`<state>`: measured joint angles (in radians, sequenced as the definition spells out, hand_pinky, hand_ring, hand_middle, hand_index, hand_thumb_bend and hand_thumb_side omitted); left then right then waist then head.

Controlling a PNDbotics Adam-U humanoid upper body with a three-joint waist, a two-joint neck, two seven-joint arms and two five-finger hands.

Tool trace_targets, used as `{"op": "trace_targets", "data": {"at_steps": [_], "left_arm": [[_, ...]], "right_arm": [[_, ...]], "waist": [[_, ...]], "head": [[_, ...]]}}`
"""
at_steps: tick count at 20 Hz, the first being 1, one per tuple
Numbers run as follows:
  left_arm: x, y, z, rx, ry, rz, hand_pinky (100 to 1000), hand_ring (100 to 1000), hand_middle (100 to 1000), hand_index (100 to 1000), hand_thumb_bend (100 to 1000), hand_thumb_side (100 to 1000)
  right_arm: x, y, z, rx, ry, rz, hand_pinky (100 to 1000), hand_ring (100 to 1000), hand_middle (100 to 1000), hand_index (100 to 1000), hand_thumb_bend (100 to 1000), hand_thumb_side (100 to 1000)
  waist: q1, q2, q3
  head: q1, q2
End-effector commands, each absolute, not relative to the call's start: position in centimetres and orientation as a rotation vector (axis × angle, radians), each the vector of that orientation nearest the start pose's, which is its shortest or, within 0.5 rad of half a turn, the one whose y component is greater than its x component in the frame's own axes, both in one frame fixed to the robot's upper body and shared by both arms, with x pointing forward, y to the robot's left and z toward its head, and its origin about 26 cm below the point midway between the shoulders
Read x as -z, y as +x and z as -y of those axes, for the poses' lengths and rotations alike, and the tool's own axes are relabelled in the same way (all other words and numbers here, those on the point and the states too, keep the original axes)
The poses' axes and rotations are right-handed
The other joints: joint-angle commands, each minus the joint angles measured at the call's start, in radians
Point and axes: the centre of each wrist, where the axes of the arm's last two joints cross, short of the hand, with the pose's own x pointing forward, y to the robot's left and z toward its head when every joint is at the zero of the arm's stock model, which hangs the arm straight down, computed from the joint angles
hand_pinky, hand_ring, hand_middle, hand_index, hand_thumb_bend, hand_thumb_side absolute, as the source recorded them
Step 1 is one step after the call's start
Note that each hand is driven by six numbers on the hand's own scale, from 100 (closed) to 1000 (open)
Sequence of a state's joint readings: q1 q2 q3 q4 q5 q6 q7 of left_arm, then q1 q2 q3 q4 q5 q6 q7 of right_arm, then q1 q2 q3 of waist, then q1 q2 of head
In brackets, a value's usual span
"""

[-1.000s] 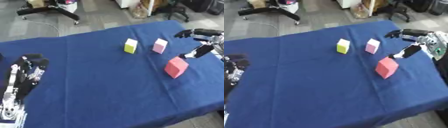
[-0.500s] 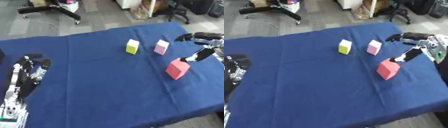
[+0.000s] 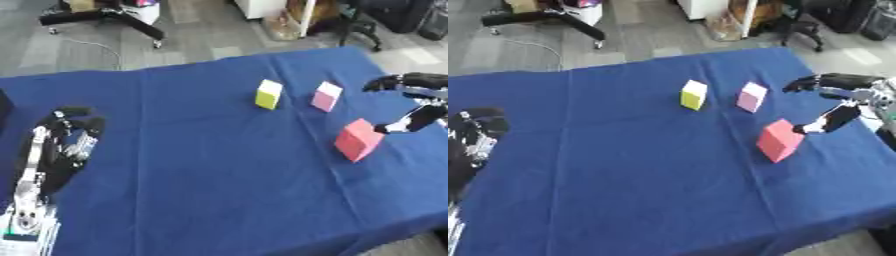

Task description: Pick up the objects with one hand, pass them to the other hand, and then place them into the box on the other side of the table.

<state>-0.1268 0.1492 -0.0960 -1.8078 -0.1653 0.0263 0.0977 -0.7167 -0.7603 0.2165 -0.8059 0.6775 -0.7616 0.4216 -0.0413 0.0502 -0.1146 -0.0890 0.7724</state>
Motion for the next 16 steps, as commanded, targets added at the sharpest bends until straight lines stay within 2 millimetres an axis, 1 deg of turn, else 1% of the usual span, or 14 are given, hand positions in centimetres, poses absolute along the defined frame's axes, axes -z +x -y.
{"op": "trace_targets", "data": {"at_steps": [1,6,16], "left_arm": [[-9.3,29.7,-23.4,0.272,0.237,1.928,864,589,662,677,595,610],[-9.3,29.7,-23.3,0.279,0.234,1.93,864,590,662,677,592,610],[-9.5,29.7,-23.3,0.28,0.226,1.935,864,590,662,677,588,613]], "right_arm": [[-16.1,41.1,46.2,-2.039,-0.498,1.217,883,908,928,998,430,574],[-15.5,40.9,46.1,-2.047,-0.462,1.196,882,906,926,995,422,579],[-13.6,41.8,44.6,-2.072,-0.412,1.146,881,904,926,994,405,570]], "waist": [[-0.018,-0.005,-0.002],[-0.02,-0.005,-0.002],[-0.011,-0.001,0.006]], "head": [[0.005,-0.002],[0.005,-0.002],[0.006,-0.002]]}}
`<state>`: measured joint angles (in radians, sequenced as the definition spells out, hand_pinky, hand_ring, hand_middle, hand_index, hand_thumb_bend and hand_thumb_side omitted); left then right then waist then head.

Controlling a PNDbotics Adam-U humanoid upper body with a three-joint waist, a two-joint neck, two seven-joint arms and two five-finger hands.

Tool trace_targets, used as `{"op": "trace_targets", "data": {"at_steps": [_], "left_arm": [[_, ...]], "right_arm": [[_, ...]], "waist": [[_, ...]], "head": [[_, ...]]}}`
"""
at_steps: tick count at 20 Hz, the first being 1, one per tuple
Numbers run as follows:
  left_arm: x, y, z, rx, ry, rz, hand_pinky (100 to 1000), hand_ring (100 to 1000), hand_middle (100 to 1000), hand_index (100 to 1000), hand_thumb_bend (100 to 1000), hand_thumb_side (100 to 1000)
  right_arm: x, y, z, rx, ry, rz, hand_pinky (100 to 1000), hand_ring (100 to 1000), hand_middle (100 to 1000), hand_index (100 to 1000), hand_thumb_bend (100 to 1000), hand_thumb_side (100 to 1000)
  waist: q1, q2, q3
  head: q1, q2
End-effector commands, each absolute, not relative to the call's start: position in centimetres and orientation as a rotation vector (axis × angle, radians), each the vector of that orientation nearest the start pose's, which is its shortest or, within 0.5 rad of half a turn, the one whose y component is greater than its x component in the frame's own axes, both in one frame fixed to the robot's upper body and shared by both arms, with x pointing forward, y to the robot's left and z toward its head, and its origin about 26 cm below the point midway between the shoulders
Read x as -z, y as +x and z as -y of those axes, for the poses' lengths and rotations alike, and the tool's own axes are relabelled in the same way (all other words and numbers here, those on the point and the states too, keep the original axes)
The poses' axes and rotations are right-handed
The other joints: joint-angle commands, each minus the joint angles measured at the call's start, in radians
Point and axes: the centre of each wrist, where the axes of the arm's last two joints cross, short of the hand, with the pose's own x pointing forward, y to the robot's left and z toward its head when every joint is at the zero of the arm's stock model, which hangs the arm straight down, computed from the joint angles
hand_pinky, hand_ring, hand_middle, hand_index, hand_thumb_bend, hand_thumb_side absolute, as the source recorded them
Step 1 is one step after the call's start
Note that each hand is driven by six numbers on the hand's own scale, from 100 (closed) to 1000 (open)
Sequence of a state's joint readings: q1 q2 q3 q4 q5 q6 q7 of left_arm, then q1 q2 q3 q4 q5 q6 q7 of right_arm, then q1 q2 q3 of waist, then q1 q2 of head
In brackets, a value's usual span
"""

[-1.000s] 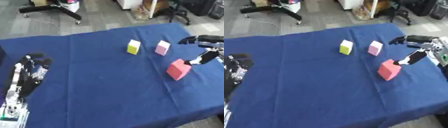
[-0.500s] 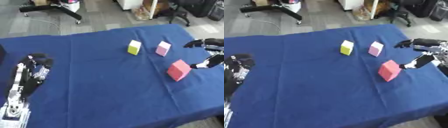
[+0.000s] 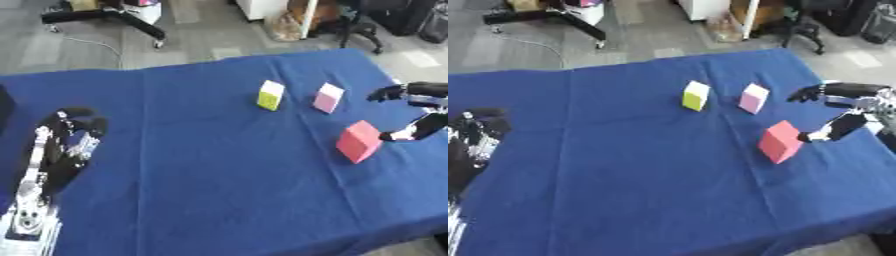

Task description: Pick up the objects with one hand, pass them to the other hand, and then place them into the box on the other side of the table.

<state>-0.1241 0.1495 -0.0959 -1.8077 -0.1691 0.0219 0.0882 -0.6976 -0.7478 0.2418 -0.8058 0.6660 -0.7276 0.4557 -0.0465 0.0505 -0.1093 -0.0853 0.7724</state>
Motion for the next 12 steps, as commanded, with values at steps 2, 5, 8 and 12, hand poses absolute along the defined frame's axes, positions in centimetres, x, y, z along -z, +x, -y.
{"op": "trace_targets", "data": {"at_steps": [2,5,8,12], "left_arm": [[-9.5,29.7,-23.2,0.281,0.223,1.936,865,590,662,677,587,613],[-9.6,29.7,-23.2,0.282,0.222,1.938,864,590,662,676,585,614],[-9.6,29.8,-23.1,0.283,0.219,1.94,865,590,661,676,585,614],[-9.6,29.7,-23.2,0.285,0.219,1.94,865,590,666,676,583,615]], "right_arm": [[-13.2,41.9,44.4,-2.075,-0.409,1.141,881,904,926,994,403,565],[-12.8,42.1,43.9,-2.085,-0.4,1.135,880,903,925,993,398,561],[-12.3,42.2,43.5,-2.096,-0.386,1.124,880,903,924,991,390,559],[-12.0,42.0,43.6,-2.102,-0.376,1.111,879,903,924,991,389,558]], "waist": [[-0.003,0.001,0.001],[0.0,0.003,0.002],[0.003,0.004,0.003],[0.004,0.004,0.002]], "head": [[0.002,-0.002],[0.002,-0.002],[0.001,-0.002],[0.0,-0.002]]}}
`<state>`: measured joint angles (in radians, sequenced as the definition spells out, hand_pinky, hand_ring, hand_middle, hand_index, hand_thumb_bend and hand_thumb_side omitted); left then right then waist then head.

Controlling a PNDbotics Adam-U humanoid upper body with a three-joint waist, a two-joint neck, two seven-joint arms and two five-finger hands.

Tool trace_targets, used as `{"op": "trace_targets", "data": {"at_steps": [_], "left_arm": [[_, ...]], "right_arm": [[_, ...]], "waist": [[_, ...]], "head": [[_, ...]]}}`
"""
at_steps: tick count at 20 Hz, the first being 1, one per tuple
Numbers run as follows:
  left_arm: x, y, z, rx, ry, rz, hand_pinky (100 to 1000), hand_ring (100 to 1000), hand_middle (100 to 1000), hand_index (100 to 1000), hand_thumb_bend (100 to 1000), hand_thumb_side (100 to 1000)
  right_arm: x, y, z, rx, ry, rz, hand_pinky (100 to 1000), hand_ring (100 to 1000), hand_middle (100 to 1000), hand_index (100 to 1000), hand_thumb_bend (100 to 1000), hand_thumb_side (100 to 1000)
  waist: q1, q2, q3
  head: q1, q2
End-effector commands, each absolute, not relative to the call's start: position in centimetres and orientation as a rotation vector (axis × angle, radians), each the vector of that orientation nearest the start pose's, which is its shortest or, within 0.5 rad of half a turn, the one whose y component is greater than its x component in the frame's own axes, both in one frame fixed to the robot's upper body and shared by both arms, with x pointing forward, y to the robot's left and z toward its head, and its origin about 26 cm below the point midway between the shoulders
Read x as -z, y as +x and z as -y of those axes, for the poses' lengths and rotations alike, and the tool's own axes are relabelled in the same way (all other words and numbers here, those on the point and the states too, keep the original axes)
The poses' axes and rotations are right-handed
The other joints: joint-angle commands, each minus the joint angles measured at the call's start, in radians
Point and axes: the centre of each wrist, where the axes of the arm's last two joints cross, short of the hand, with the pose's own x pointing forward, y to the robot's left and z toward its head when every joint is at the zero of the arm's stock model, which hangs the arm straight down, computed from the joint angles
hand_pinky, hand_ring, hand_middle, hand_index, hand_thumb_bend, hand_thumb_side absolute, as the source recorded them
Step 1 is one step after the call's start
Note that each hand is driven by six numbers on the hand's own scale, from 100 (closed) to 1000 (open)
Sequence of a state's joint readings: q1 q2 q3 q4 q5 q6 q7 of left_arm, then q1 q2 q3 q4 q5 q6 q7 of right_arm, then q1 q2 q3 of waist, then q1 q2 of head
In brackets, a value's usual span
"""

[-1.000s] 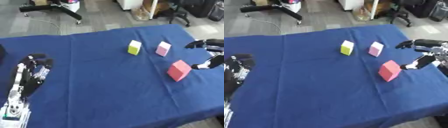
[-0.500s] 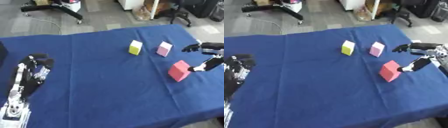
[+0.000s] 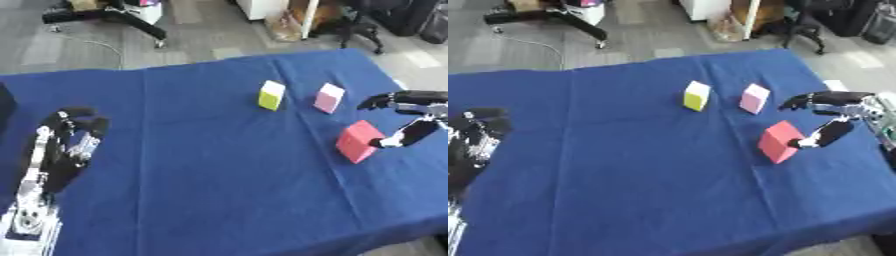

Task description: Pick up the objects with one hand, pass them to the other hand, and then place them into the box on the other side of the table.

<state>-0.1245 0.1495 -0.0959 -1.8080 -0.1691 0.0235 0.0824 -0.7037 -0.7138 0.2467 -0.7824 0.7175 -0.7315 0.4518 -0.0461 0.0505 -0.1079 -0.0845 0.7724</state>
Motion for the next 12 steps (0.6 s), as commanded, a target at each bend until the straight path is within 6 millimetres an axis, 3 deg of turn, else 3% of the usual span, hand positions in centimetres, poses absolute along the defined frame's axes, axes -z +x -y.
{"op": "trace_targets", "data": {"at_steps": [1,12], "left_arm": [[-9.63,29.75,-23.16,0.286,0.218,1.94,865,590,668,676,582,615],[-9.64,29.74,-23.23,0.293,0.219,1.94,865,590,671,675,575,619]], "right_arm": [[-12.03,41.92,43.66,-2.103,-0.375,1.108,879,903,924,991,389,557],[-12.24,41.42,44.53,-2.095,-0.376,1.091,877,900,921,991,422,527]], "waist": [[0.003,0.004,0.0],[0.0,0.001,-0.005]], "head": [[0.0,-0.002],[0.001,-0.002]]}}
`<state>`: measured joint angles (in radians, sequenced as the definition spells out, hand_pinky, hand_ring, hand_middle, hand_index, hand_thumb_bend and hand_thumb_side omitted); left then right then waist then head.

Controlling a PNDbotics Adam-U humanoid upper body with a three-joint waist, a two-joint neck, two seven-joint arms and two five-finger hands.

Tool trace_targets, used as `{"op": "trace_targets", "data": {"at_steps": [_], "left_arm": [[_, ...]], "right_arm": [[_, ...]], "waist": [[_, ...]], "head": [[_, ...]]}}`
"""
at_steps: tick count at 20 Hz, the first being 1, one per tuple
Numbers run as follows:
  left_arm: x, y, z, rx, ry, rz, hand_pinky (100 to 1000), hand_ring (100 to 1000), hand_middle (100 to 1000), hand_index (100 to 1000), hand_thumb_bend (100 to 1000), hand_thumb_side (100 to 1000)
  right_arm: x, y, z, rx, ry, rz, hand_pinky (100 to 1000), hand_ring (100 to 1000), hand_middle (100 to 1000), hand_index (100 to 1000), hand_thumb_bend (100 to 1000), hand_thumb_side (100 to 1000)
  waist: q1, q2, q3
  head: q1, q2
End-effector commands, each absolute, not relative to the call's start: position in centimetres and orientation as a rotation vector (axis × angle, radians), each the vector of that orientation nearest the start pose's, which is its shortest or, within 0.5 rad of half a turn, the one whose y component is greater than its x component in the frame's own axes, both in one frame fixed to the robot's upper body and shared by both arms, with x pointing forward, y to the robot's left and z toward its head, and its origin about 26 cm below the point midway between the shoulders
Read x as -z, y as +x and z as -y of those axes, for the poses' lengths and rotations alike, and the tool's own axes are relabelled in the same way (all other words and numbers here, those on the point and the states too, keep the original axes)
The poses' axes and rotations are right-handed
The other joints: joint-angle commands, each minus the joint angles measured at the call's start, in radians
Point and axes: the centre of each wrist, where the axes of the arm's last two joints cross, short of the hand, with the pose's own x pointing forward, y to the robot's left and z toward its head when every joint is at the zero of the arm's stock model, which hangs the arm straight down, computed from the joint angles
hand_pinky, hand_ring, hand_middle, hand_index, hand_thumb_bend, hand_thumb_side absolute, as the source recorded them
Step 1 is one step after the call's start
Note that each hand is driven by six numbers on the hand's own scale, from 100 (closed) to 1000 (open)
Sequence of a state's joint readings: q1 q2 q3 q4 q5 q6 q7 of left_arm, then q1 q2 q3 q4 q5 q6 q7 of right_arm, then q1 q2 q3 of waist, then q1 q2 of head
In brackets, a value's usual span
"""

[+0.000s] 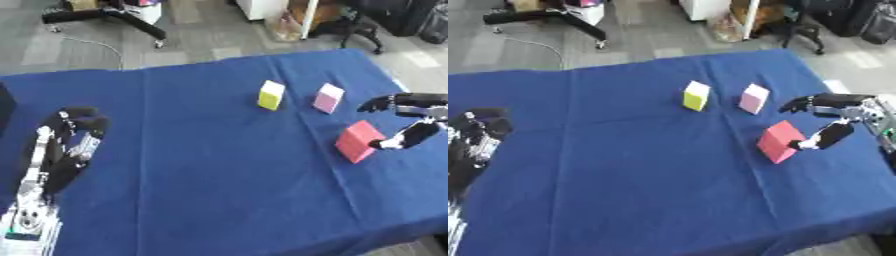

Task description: Pick up the objects with one hand, pass them to the other hand, and then place them into the box on the other side of the table.

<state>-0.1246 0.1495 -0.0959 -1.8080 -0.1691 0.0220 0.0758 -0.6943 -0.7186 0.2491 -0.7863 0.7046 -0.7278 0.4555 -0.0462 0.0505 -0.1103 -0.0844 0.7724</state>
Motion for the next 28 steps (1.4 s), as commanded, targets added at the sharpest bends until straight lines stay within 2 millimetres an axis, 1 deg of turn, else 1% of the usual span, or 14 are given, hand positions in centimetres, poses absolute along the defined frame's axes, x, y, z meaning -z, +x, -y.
{"op": "trace_targets", "data": {"at_steps": [1,5,13,20,23,28], "left_arm": [[-9.6,29.7,-23.2,0.293,0.219,1.939,865,590,671,675,575,619],[-9.6,29.7,-23.2,0.295,0.219,1.938,865,590,671,675,572,620],[-9.7,29.7,-23.3,0.294,0.222,1.94,865,590,672,674,570,621],[-9.6,29.7,-23.3,0.295,0.222,1.938,865,591,672,673,567,622],[-9.6,29.7,-23.3,0.295,0.223,1.937,865,591,672,672,565,623],[-9.6,29.7,-23.4,0.293,0.226,1.937,865,591,672,671,562,625]], "right_arm": [[-12.4,41.4,44.6,-2.097,-0.379,1.093,878,900,921,991,423,524],[-12.9,41.3,44.7,-2.099,-0.385,1.104,878,900,921,991,424,520],[-13.1,41.4,44.5,-2.1,-0.383,1.111,877,900,921,991,417,519],[-13.7,41.2,45.1,-2.084,-0.408,1.133,878,899,921,992,412,502],[-13.6,41.1,45.1,-2.086,-0.406,1.129,877,899,921,992,410,509],[-13.9,41.0,45.3,-2.074,-0.413,1.142,877,898,921,992,400,494]], "waist": [[0.0,0.001,-0.003],[-0.003,0.0,-0.005],[-0.002,0.002,-0.003],[-0.005,0.003,-0.005],[-0.007,0.003,-0.005],[-0.008,0.002,-0.005]], "head": [[0.001,-0.002],[0.0,-0.002],[0.001,-0.002],[0.003,-0.002],[0.003,-0.002],[0.004,-0.002]]}}
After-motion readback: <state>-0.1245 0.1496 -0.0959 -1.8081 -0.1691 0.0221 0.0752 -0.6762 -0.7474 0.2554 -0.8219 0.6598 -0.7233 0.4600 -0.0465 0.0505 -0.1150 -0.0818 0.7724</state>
